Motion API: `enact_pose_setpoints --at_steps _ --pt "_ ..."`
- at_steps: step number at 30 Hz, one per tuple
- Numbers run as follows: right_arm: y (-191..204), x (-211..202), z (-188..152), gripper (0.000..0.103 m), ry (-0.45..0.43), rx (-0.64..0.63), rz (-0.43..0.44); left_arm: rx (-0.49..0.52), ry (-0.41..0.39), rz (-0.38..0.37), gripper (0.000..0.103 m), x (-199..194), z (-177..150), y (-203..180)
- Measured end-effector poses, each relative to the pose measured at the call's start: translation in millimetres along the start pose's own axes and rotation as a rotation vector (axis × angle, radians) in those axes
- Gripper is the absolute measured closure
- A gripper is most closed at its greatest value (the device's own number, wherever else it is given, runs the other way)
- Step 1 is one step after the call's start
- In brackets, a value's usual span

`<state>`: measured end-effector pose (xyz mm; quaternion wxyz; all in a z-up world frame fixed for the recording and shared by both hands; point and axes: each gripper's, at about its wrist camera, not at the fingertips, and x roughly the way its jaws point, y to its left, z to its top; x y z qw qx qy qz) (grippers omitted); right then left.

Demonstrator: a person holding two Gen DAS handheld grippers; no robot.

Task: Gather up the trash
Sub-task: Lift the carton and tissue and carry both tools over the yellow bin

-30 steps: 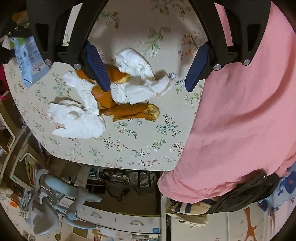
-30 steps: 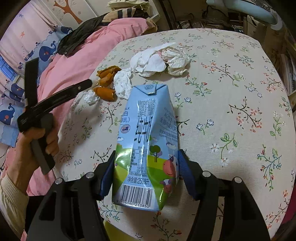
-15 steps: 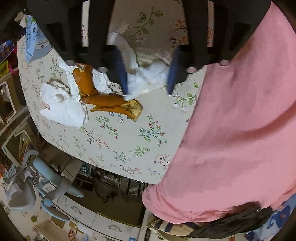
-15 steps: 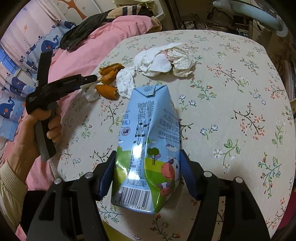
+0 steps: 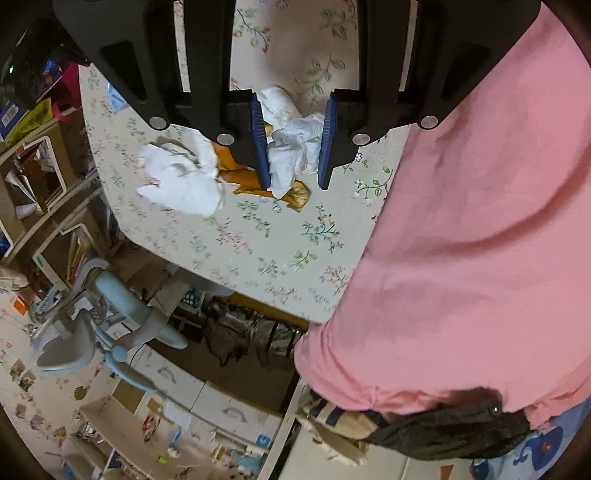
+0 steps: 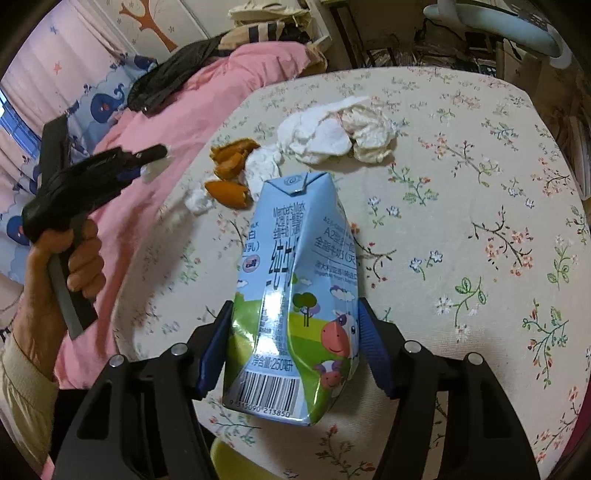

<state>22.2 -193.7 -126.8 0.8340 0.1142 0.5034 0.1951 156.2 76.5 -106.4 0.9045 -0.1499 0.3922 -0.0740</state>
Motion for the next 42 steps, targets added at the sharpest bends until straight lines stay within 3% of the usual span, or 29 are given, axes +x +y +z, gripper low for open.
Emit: enact_pose_setpoints --at_steps 29,42 --pt "2.2 -17.8 -13.6 0.04 -0.075 0.056 0.046 0.068 -0.038 -0.033 0.078 -80.0 -55.0 -27.7" --pt "11.4 -26.2 -32.6 0.04 -0.087 0.053 0.082 0.178 -0.01 -0.041 0.078 -104.4 -100.8 -60.2"
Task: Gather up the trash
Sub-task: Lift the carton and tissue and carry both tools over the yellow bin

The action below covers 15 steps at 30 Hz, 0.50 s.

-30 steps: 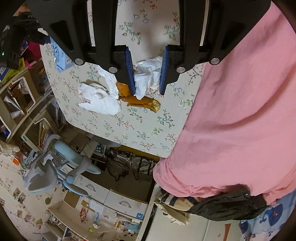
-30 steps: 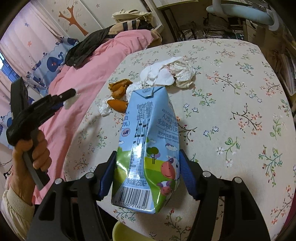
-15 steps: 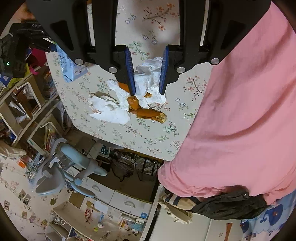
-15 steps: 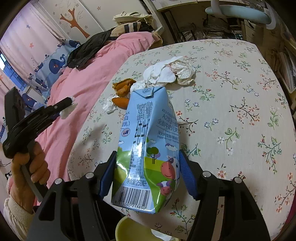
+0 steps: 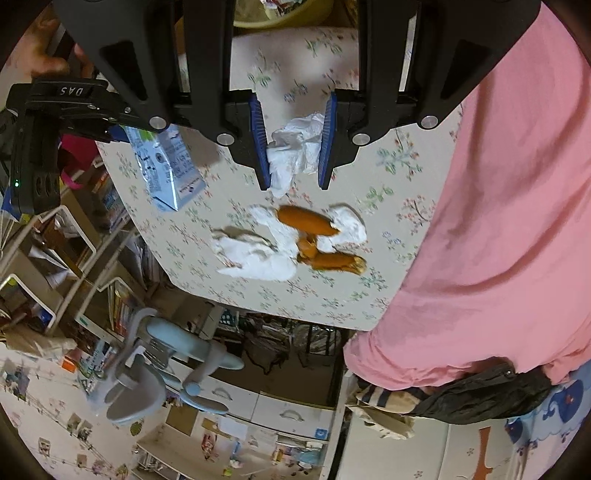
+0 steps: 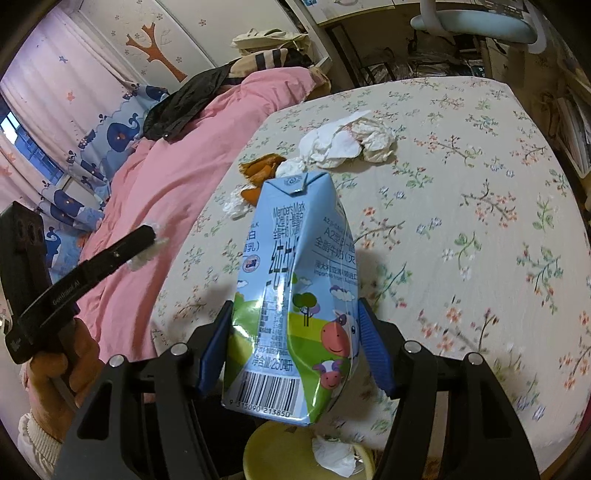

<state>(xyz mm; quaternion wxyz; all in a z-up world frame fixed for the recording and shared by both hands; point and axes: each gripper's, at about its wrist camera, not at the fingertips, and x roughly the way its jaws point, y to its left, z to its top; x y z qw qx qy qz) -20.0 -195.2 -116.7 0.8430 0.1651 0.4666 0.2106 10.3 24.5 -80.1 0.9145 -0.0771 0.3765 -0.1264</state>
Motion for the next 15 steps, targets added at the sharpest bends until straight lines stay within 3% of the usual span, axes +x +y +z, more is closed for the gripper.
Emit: enact_pose_setpoints --at_steps 15 --pt "16.7 -10.7 -38.5 0.04 -0.008 0.007 0.044 -0.042 0.032 -0.034 0.078 -24.7 -44.0 -1.3"
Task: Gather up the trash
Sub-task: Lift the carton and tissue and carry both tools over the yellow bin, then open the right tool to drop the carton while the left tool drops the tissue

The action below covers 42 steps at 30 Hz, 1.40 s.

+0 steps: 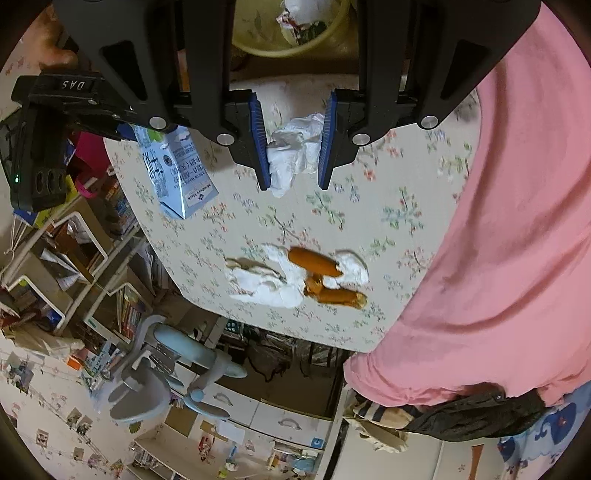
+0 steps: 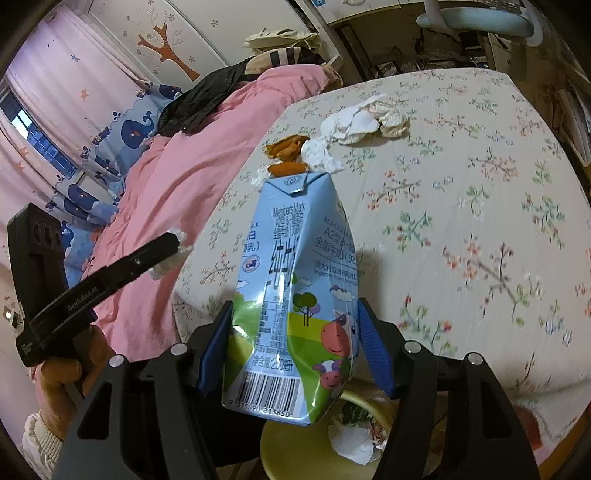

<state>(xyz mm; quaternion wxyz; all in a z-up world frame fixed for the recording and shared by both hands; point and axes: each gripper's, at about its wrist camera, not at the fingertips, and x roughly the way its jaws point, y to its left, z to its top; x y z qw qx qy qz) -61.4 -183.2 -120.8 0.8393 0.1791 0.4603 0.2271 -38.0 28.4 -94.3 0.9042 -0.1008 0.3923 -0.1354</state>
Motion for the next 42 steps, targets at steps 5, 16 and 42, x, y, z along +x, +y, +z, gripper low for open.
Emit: enact_pose_setpoints --at_steps 5,16,42 --pt "3.0 -2.3 -16.9 0.04 0.012 0.011 0.011 0.015 0.025 -0.012 0.078 -4.7 -22.2 -8.1" --pt "5.6 -8.1 -61.7 0.04 0.05 0.048 0.019 0.039 0.065 -0.022 0.078 -12.8 -57.2 -20.1" --pt "10.2 -1.7 -135.0 0.04 0.234 0.063 -0.055 0.115 0.139 -0.015 0.078 -28.1 -115.7 -37.9"
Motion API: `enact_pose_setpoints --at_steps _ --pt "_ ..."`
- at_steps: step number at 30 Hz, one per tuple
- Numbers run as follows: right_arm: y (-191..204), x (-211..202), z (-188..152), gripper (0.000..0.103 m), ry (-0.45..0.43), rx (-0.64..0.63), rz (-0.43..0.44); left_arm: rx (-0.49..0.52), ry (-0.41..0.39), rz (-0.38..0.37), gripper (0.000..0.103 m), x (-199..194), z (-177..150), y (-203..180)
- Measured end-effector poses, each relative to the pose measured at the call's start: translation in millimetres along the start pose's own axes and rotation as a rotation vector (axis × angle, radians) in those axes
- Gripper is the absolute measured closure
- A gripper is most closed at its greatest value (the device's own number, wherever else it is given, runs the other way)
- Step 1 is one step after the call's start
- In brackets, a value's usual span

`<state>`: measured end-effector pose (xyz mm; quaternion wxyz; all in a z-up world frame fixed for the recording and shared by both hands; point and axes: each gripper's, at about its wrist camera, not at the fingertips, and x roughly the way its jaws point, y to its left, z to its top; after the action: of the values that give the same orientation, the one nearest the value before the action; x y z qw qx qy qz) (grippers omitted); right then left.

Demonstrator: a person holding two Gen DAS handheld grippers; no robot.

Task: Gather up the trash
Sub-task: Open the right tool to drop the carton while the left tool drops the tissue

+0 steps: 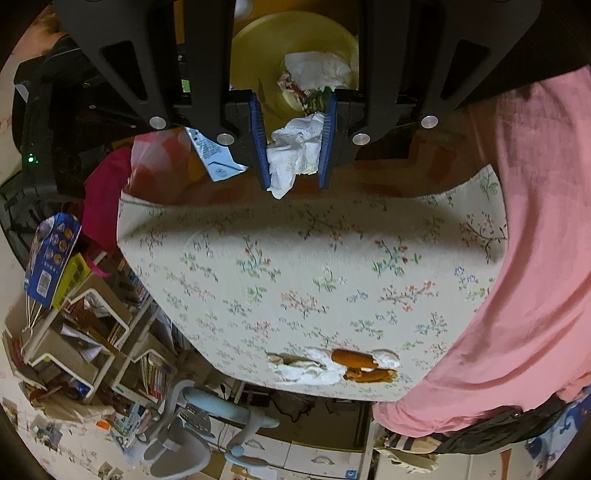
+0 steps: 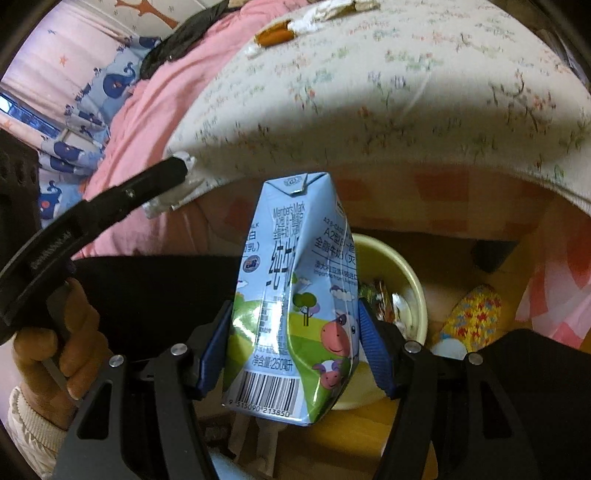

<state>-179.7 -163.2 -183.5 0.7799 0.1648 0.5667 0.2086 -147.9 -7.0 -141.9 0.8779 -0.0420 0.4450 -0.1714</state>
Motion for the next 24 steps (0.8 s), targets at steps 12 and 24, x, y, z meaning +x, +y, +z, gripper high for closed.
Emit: enact_pose_setpoints --at_steps 12,24 --pt "5.9 13.0 -12.8 0.041 0.09 -0.049 -0.072 0.034 0.076 0.029 0.078 7.6 -21.3 -9.1" --pt "6.2 14.3 -18.8 0.041 0.1 -0.045 -0.121 0.04 0.155 0.028 0.063 16.5 -32.7 -14.6"
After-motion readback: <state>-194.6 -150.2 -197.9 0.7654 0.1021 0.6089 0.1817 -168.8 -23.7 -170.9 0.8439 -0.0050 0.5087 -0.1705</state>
